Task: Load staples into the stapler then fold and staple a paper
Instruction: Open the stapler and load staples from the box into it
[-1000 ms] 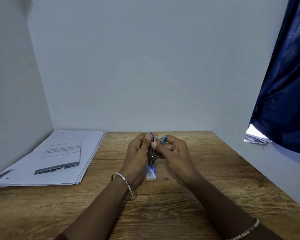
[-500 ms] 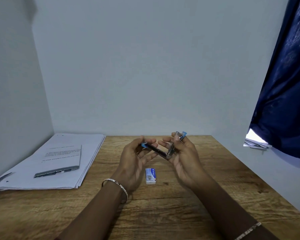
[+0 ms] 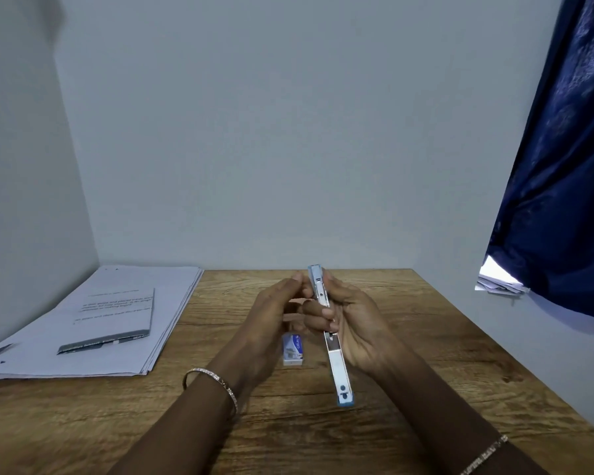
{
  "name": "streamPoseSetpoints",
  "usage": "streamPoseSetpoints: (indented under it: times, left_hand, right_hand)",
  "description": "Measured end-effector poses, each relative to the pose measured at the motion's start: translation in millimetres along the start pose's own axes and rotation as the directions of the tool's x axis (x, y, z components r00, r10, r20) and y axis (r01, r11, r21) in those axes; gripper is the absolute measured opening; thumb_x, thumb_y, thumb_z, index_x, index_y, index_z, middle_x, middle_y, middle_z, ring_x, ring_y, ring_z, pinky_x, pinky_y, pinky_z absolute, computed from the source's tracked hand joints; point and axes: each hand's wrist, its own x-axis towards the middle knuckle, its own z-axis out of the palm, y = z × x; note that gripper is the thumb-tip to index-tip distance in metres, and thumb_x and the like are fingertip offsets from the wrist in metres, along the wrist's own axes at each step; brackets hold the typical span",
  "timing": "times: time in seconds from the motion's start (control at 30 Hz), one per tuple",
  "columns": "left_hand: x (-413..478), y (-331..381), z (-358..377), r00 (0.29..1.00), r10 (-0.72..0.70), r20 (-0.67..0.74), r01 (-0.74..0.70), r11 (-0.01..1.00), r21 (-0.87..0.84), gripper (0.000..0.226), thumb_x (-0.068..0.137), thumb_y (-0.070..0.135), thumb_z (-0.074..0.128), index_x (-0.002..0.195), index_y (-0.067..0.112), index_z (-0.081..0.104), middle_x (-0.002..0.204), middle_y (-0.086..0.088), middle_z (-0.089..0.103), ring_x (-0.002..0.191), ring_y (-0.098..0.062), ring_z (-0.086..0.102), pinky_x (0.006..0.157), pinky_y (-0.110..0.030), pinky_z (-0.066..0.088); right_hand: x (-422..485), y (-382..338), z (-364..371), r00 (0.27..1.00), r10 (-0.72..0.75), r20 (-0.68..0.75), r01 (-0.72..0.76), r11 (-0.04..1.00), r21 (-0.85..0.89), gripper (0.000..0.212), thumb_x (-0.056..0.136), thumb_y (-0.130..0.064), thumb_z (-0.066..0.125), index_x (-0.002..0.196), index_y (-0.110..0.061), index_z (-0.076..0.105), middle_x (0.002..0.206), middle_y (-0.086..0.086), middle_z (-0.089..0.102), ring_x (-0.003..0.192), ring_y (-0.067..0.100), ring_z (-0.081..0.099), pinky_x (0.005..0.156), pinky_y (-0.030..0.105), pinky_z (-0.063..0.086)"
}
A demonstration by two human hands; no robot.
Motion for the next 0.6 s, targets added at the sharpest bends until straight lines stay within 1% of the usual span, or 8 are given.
streamPoseSetpoints:
  times: [0.07, 0.13, 0.23, 0.33, 0.4, 0.47, 0.53, 0.6]
  left_hand:
    - [0, -1, -2, 0.999, -0.031, 0.021, 0.031, 1.000, 0.001, 0.039, 0.083, 0.049, 0.068, 0.074, 0.013, 0.059, 0.069, -0.020, 0.071, 0.060, -0.035, 0.072, 0.058, -0.032, 0.059]
    - [2, -3, -6, 1.000, -0.020, 0.016, 0.020, 0.999, 0.030, 0.040, 0.079, 0.051, 0.075, 0.071, 0.015, 0.061, 0.069, -0.018, 0.072, 0.059, -0.035, 0.073, 0.060, -0.033, 0.060]
    - [4, -4, -10, 1.000, 0.009, -0.001, -0.009, 0.999, 0.033, 0.037, 0.076, 0.045, 0.081, 0.067, 0.014, 0.063, 0.067, -0.015, 0.070, 0.055, -0.031, 0.072, 0.058, -0.032, 0.060]
    - [5, -7, -10, 0.998, 0.026, -0.058, -0.027, 0.999, -0.018, 0.031, 0.079, 0.033, 0.081, 0.067, 0.010, 0.064, 0.061, -0.006, 0.061, 0.048, -0.022, 0.065, 0.051, -0.032, 0.057]
    - [6, -6, -11, 0.995, 0.027, -0.098, -0.035, 0.996, -0.076, 0.028, 0.080, 0.030, 0.080, 0.075, 0.005, 0.069, 0.059, -0.008, 0.055, 0.043, -0.021, 0.055, 0.045, -0.030, 0.052]
    - [7, -2, -14, 0.993, 0.025, -0.119, -0.040, 0.991, -0.128, 0.040, 0.078, 0.033, 0.081, 0.095, -0.002, 0.069, 0.060, -0.011, 0.053, 0.043, -0.023, 0.048, 0.045, -0.030, 0.046]
    - [8, 2, -19, 0.987, 0.026, -0.159, -0.047, 0.991, -0.128, 0.054, 0.075, 0.038, 0.083, 0.105, -0.004, 0.066, 0.069, -0.012, 0.062, 0.048, -0.024, 0.050, 0.049, -0.032, 0.046]
    - [9, 2, -21, 0.993, 0.002, -0.121, -0.023, 0.984, -0.175, 0.058, 0.077, 0.044, 0.080, 0.108, -0.002, 0.065, 0.080, -0.011, 0.070, 0.050, -0.023, 0.047, 0.049, -0.033, 0.047]
  right_hand:
    - [0, 4, 3, 1.000, 0.009, 0.007, -0.009, 1.000, 0.007, 0.013, 0.099, -0.011, 0.046, 0.112, -0.011, 0.045, 0.074, 0.013, 0.052, 0.039, 0.009, 0.043, 0.033, 0.017, 0.032]
    - [-1, 6, 3, 1.000, 0.021, -0.003, -0.021, 1.000, 0.018, 0.005, 0.100, -0.010, 0.046, 0.102, -0.007, 0.050, 0.074, 0.013, 0.052, 0.038, 0.009, 0.044, 0.032, 0.017, 0.029]
    - [-1, 6, 1, 0.999, 0.036, -0.033, -0.036, 0.999, -0.010, 0.015, 0.103, -0.010, 0.041, 0.092, -0.005, 0.051, 0.072, 0.014, 0.052, 0.038, 0.010, 0.043, 0.031, 0.016, 0.030]
    - [1, 9, 1, 0.998, 0.047, -0.045, -0.049, 0.997, -0.064, 0.007, 0.101, -0.012, 0.048, 0.100, -0.006, 0.052, 0.076, 0.015, 0.051, 0.042, 0.012, 0.048, 0.031, 0.017, 0.034]
    - [2, 9, 0, 0.997, 0.025, -0.071, -0.036, 0.986, -0.163, 0.018, 0.098, -0.010, 0.056, 0.115, -0.010, 0.050, 0.074, 0.017, 0.058, 0.047, 0.018, 0.055, 0.037, 0.022, 0.045]
    - [2, 8, -4, 0.995, 0.005, -0.096, -0.036, 0.944, -0.328, 0.029, 0.096, -0.008, 0.063, 0.122, -0.010, 0.049, 0.075, 0.018, 0.066, 0.054, 0.024, 0.062, 0.048, 0.030, 0.055]
    - [-1, 8, -5, 0.997, -0.006, -0.073, -0.032, 0.857, -0.514, 0.028, 0.097, -0.012, 0.065, 0.123, -0.007, 0.053, 0.080, 0.016, 0.071, 0.059, 0.025, 0.066, 0.055, 0.033, 0.058]
    - [-2, 10, -4, 0.999, -0.032, -0.030, 0.008, 0.806, -0.591, 0.026, 0.099, -0.017, 0.063, 0.122, -0.008, 0.054, 0.084, 0.015, 0.073, 0.059, 0.025, 0.068, 0.055, 0.033, 0.058]
